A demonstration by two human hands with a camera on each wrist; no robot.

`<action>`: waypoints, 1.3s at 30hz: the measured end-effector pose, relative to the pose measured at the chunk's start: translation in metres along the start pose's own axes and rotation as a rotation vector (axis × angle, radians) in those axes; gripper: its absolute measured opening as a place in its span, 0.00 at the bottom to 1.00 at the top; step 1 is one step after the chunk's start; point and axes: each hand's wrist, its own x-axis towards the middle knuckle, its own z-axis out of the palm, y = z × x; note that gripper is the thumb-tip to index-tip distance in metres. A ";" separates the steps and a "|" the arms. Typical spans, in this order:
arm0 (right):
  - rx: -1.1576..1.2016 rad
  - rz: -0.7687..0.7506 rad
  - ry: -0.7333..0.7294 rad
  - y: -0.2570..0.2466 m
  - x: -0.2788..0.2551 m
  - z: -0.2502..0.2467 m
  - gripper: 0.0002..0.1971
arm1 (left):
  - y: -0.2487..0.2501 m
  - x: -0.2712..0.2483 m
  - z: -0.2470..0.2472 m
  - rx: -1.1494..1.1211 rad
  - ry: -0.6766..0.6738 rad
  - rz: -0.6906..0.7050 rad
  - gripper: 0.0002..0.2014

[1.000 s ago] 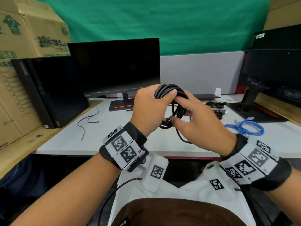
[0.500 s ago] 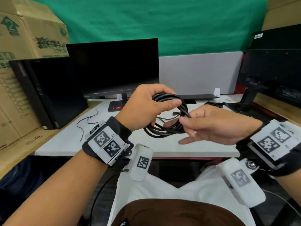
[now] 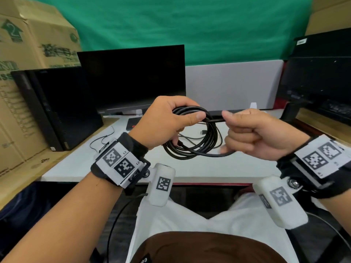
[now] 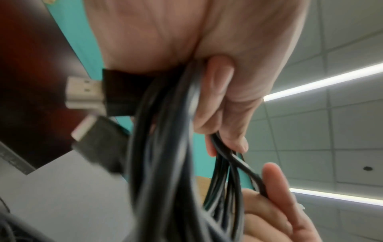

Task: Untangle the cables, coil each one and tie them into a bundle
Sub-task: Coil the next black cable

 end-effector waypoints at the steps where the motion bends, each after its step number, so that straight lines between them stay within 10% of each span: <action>1: -0.018 0.007 0.035 -0.001 0.001 -0.002 0.26 | -0.001 0.000 0.000 0.003 -0.010 -0.012 0.03; 14: -0.262 0.058 0.023 -0.001 0.002 -0.024 0.13 | -0.006 0.002 -0.006 0.318 0.111 0.074 0.04; 18: -0.982 -0.089 0.277 0.019 0.010 -0.015 0.09 | -0.012 0.001 -0.005 0.243 0.143 -0.038 0.06; 23: -1.119 -0.298 0.634 0.029 0.017 -0.011 0.10 | -0.011 0.002 0.015 -0.207 0.195 -0.235 0.10; 28: -0.446 -0.171 0.301 0.023 0.016 0.001 0.20 | -0.007 0.001 0.031 -0.546 0.219 -0.333 0.10; 31: -0.348 -0.208 0.368 0.021 0.017 0.009 0.24 | -0.004 -0.001 0.042 -0.621 0.190 -0.350 0.07; 39: -0.714 -0.296 0.278 0.019 0.013 0.023 0.21 | -0.007 -0.008 0.040 0.639 -0.038 0.145 0.31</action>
